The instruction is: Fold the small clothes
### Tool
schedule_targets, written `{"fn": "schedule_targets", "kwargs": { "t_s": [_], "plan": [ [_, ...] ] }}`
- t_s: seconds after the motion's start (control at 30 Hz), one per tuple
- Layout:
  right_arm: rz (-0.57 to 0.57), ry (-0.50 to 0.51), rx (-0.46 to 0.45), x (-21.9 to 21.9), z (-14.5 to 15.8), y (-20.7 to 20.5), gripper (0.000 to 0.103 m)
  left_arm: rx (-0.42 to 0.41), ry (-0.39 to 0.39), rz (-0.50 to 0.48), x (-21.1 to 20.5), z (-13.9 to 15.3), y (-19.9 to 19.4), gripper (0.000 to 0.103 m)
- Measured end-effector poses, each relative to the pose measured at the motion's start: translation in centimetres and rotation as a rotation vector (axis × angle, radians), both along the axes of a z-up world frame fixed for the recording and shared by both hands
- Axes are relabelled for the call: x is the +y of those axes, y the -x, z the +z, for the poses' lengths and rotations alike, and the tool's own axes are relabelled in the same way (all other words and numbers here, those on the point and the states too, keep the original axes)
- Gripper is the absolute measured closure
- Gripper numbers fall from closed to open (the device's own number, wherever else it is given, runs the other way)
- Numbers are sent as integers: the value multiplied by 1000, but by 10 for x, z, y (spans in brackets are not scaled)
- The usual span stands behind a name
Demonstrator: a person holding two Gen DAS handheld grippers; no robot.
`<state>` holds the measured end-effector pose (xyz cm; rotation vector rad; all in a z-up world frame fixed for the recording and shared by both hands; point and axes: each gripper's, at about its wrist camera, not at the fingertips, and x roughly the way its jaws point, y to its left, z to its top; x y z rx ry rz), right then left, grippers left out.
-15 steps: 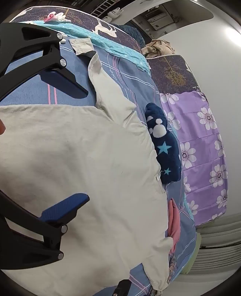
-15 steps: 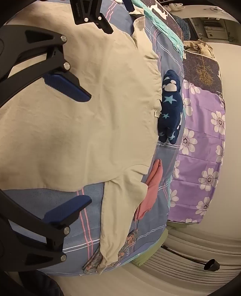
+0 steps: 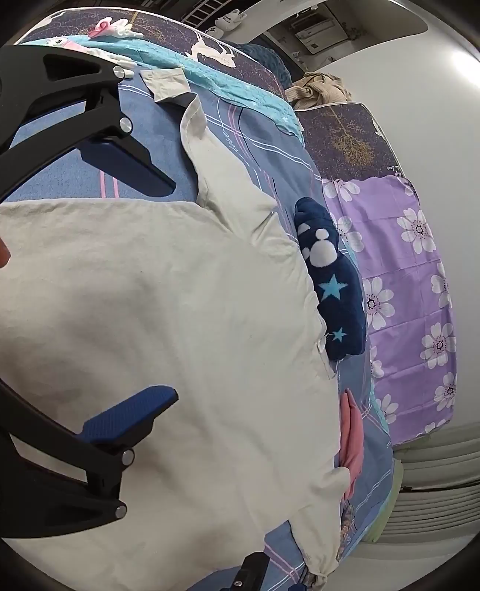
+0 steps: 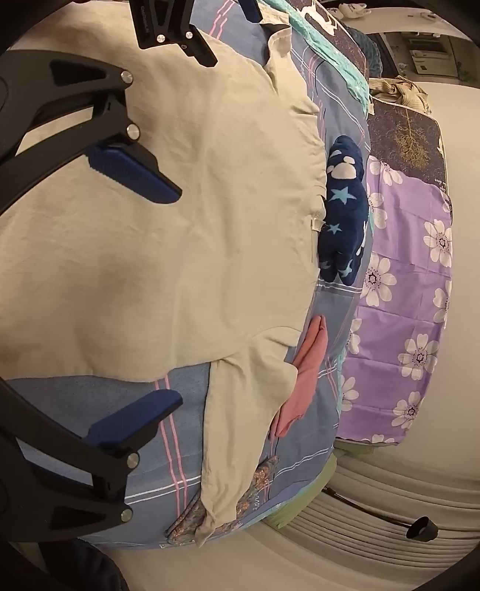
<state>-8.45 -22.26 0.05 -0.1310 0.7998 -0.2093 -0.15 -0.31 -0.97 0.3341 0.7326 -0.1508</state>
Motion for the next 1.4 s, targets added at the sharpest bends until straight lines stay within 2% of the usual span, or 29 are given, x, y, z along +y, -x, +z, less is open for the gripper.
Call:
{"fn": "schedule_targets", "kwargs": {
  "t_s": [0.17, 1.17, 1.4],
  "plan": [
    [0, 2, -3, 8, 11, 7, 2, -2, 5, -8, -1, 1, 4, 1],
    [-8, 6, -5, 11, 11, 17, 2, 4, 66, -29, 4, 2, 11, 1],
    [-10, 8, 2, 12, 6, 15, 2, 28, 93, -37, 4, -1, 10, 1]
  ]
}}
